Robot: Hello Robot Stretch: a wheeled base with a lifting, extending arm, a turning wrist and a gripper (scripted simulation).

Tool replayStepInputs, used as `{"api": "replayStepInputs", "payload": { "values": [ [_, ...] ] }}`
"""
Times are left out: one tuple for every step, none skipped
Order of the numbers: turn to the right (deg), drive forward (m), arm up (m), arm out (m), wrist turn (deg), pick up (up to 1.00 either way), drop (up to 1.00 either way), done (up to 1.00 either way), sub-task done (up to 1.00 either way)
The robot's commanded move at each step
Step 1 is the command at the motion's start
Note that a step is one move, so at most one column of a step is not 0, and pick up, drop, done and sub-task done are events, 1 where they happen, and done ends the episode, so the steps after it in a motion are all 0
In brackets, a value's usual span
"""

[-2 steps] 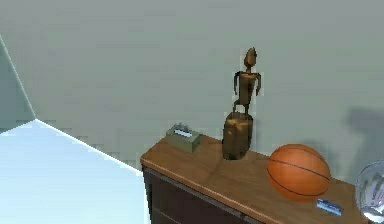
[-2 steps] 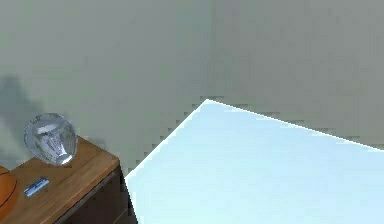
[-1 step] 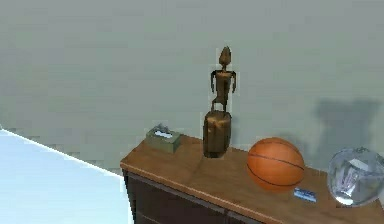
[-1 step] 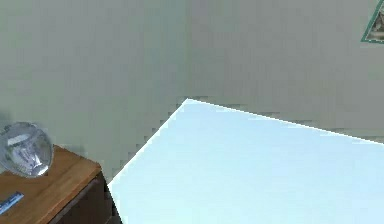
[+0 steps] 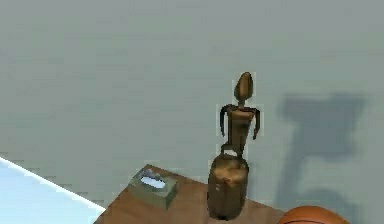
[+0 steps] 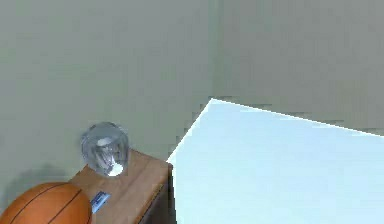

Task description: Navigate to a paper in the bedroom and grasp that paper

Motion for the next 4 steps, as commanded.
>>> {"api": "replayStepInputs", "payload": {
  "values": [
    [-45.0, 0.0, 0.0, 0.0, 0.0, 0.0, 0.0, 0.0, 0.0],
    [-45.0, 0.0, 0.0, 0.0, 0.0, 0.0, 0.0, 0.0, 0.0],
    [-12.0, 0.0, 0.0, 0.0, 0.0, 0.0, 0.0, 0.0, 0.0],
    [0.0, 0.0, 0.5, 0.0, 0.0, 0.0, 0.0, 0.0, 0.0]
  ]
}}
